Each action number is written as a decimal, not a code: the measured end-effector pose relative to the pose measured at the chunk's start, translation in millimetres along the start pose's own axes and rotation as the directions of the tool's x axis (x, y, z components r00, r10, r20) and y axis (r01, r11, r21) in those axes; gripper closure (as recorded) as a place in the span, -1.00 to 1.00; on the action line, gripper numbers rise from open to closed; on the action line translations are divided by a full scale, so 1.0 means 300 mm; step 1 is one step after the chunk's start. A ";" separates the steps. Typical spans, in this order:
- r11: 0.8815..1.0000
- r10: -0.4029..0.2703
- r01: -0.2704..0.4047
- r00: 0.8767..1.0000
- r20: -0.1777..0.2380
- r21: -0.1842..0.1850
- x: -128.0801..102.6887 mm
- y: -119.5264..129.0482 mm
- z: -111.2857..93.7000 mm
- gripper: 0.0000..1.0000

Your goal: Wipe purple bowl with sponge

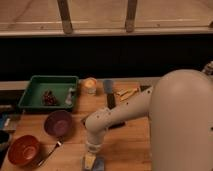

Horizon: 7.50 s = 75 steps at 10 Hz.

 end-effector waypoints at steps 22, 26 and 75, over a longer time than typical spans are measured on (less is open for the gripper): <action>0.926 -0.246 0.141 0.929 0.277 0.349 -0.378 -0.175 -0.775 1.00; 0.920 -0.267 0.162 0.925 0.269 0.356 -0.401 -0.162 -0.779 1.00; 0.913 -0.406 0.382 0.814 0.416 0.144 -0.877 -0.389 -0.278 1.00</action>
